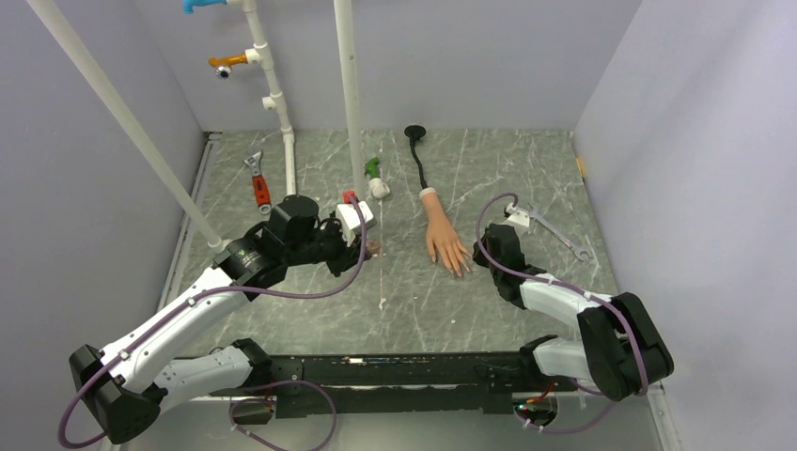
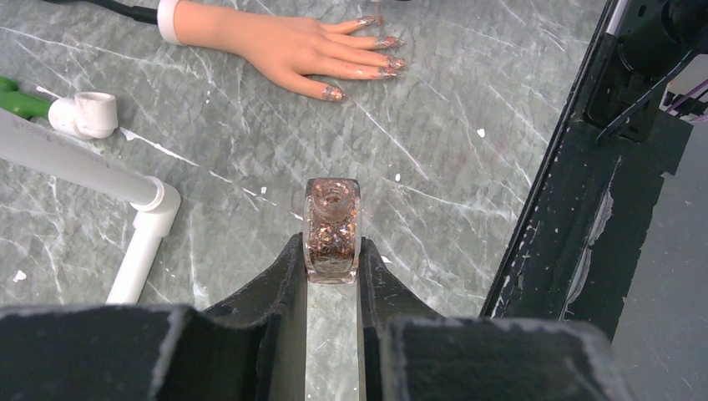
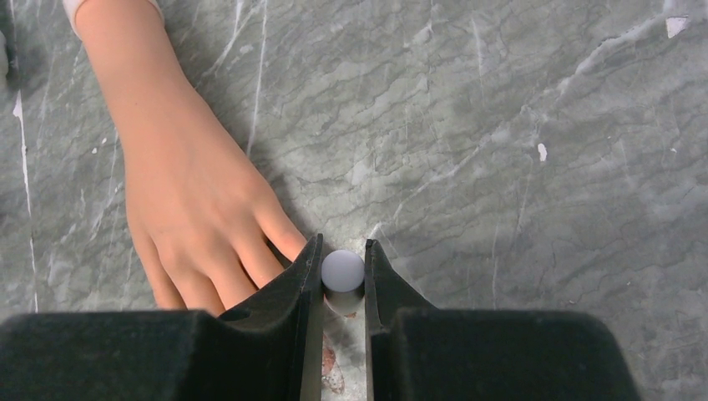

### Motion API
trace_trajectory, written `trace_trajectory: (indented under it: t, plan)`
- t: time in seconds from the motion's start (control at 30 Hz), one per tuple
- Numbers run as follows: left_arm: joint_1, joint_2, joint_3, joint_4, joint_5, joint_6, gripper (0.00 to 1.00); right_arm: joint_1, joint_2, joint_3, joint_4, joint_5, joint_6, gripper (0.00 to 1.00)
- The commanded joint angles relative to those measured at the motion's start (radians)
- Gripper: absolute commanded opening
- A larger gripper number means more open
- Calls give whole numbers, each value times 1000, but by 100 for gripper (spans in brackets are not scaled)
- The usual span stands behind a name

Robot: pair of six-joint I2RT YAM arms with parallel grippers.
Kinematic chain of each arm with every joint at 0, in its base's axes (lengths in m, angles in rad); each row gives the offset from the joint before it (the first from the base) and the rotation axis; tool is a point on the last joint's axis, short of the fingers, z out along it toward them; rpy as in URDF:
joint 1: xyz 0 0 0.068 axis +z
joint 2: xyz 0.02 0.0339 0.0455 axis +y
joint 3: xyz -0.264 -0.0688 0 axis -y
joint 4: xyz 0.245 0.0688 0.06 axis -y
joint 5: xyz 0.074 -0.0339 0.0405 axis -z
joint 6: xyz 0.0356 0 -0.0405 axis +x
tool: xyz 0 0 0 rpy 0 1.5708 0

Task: Paint the nails
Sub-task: Paint the nail polish on the nail.

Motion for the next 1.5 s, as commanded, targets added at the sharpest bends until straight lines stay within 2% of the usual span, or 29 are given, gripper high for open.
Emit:
trace_trajectory:
  t: [0.0,0.83,1.47]
  plan:
    - [-6,-3,54,21,-8,7,0,-3,-1,23,58,-3,-18,0]
    - [-10,6,54,20,3,11,0,-5,32,68,77,2,-30,0]
    - [-11,5,49,24,19,12,0,-5,16,24,54,-24,-16,0]
